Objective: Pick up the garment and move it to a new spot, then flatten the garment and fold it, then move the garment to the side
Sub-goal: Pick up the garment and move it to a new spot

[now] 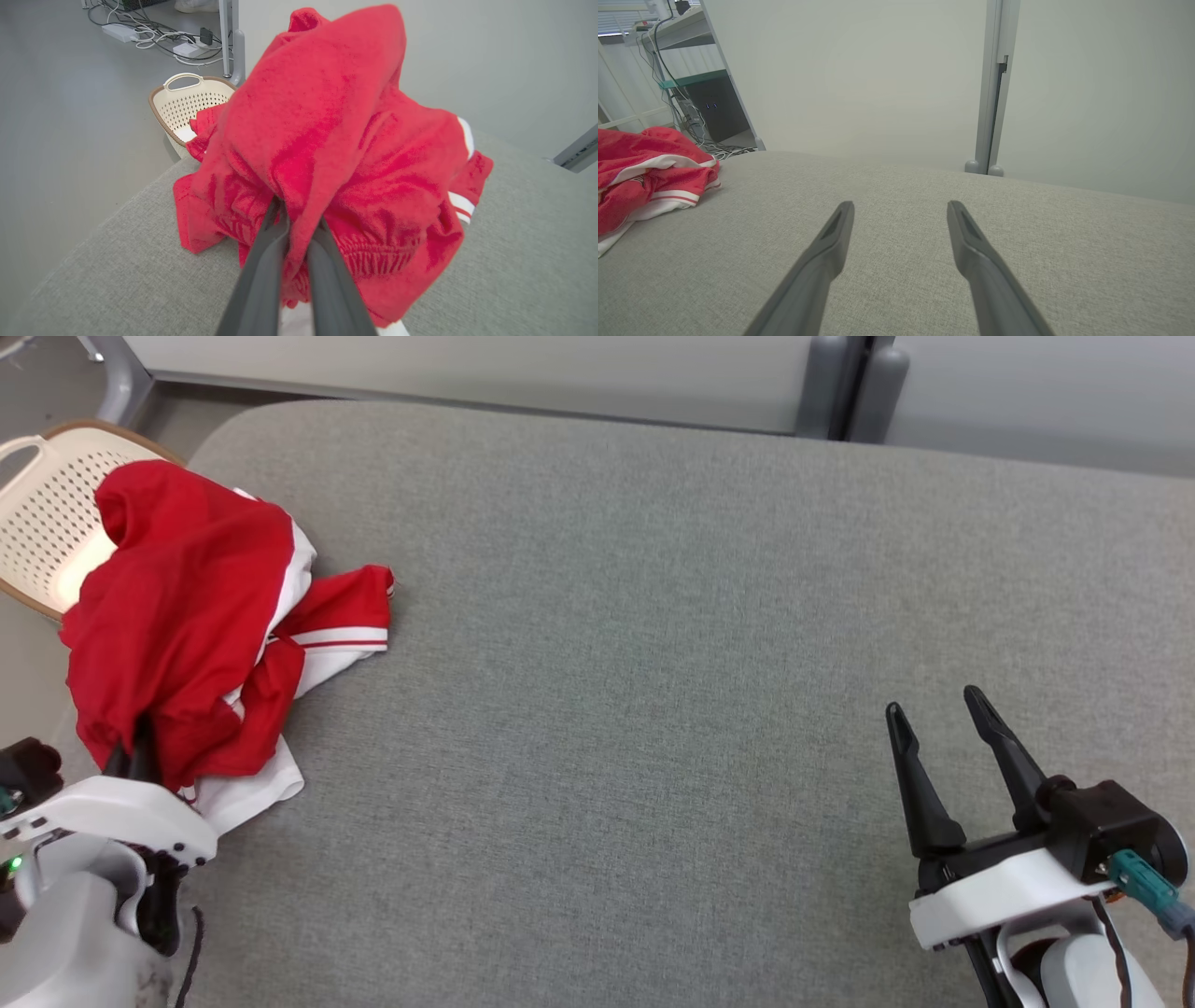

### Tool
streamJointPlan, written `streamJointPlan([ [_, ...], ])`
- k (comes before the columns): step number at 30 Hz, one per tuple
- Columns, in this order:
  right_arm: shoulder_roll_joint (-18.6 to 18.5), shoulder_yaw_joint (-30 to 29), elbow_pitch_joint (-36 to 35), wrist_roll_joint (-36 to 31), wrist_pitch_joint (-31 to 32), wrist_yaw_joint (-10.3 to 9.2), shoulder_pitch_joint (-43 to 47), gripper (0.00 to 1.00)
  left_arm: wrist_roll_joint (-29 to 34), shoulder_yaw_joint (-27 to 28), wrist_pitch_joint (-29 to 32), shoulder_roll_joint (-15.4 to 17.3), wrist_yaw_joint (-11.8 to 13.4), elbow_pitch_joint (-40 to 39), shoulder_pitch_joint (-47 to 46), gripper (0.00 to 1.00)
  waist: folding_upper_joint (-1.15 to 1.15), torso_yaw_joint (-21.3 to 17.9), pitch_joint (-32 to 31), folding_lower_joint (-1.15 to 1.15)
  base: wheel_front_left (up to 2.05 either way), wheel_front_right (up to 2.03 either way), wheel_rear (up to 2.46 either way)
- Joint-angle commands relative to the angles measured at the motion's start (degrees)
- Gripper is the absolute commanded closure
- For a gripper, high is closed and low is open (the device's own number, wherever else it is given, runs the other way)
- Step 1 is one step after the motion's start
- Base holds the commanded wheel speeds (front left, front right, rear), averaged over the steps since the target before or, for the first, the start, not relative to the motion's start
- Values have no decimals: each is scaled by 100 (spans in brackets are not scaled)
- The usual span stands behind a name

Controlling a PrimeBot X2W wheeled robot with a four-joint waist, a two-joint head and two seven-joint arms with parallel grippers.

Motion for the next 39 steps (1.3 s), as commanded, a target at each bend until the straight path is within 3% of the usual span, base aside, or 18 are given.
streamJointPlan([
  [1, 30, -12, 7, 29, -66, -2, 79, 0, 34, -22, -44, 102, 1, -145, 134, 100, 0, 35, -195, 0, 0, 0, 0],
  [4, 65, -63, 73, 40, -95, -2, 205, 0, 201, 168, -51, 251, 1, -883, 430, 100, 0, 97, -448, 0, 0, 0, 0],
  [12, 263, -120, 260, 92, -192, -2, 681, 0, 765, 311, -50, -3, 136, -2788, 1687, 100, 0, 173, -1320, 0, 0, 0, 0],
  [18, 374, -48, 230, 98, -214, -2, 837, 0, 987, 7, 202, -287, 409, -4313, 2717, 100, 0, -46, -1542, 0, 0, 0, 0],
  [24, 408, 49, 184, 93, -162, -2, 762, 0, 1125, -589, 655, -546, 364, -5617, 3320, 100, 0, -492, -1449, 0, 0, 0, 0],
  [30, 414, 78, 149, 78, -103, -2, 673, 0, 986, -1219, 1001, -855, 230, -5756, 3165, 100, 0, -1248, -1239, 0, 0, 0, 0],
  [39, 372, 4, 159, 115, -141, -2, 446, 0, 684, -2324, 860, -1083, 69, -5028, 2234, 100, 0, -2496, -760, 0, 0, 0, 0],
])
